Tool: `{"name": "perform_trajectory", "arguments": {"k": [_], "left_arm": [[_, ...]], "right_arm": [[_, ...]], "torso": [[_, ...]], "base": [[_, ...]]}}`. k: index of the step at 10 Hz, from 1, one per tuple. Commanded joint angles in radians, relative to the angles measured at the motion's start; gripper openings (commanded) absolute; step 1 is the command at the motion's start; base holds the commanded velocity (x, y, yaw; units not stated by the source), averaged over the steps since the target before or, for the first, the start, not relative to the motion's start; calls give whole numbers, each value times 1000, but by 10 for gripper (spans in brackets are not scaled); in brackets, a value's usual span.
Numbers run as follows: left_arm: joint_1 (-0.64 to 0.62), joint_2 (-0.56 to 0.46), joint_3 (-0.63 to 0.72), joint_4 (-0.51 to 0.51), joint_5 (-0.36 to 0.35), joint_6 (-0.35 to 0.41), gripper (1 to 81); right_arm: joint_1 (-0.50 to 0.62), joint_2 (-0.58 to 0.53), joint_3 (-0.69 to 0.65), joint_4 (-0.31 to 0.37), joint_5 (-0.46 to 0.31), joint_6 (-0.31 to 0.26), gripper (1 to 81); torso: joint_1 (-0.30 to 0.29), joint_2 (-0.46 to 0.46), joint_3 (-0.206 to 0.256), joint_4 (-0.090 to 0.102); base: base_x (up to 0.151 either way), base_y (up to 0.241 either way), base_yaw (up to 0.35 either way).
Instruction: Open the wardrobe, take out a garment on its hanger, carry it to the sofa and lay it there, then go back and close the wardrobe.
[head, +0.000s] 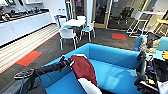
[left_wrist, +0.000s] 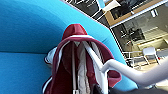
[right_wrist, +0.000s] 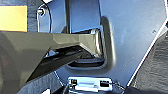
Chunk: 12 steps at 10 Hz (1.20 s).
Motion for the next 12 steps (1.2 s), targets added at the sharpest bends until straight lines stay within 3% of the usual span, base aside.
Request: {"name": "perform_trajectory", "arguments": {"k": [1, 2, 4, 5, 10, 11, 12], "left_arm": [[-159, -66, -7, 37, 58, 7, 10], [-144, -78, -7, 52, 51, 7, 10], [-95, -89, -7, 86, 47, 7, 10], [-72, -90, -15, 101, 47, 7, 10], [32, -86, -18, 176, 44, 9, 10], [54, -90, -19, 192, 44, 9, 811], [71, -99, -26, 205, 47, 7, 811]], "right_arm": [[8, -1, 4, -10, -45, 0, 811], [8, -1, 4, -7, -45, 0, 811], [8, 1, 4, -7, -45, 2, 811], [7, 1, 4, -7, -45, 0, 811], [5, 10, 5, -10, -48, 0, 811], [5, 10, 4, -10, -48, 0, 811], [5, 13, 4, -10, -52, -1, 811]], "torso": [[0, 0, 0, 95], [0, 0, 0, 34], [0, 0, 0, 88], [0, 0, 0, 96], [0, 0, 0, 95], [0, 0, 0, 95], [0, 0, 0, 95]], "base": [[0, 0, 0], [0, 0, 0], [0, 0, 0], [0, 0, 0], [0, 0, 0], [0, 0, 0], [0, 0, 0]]}}
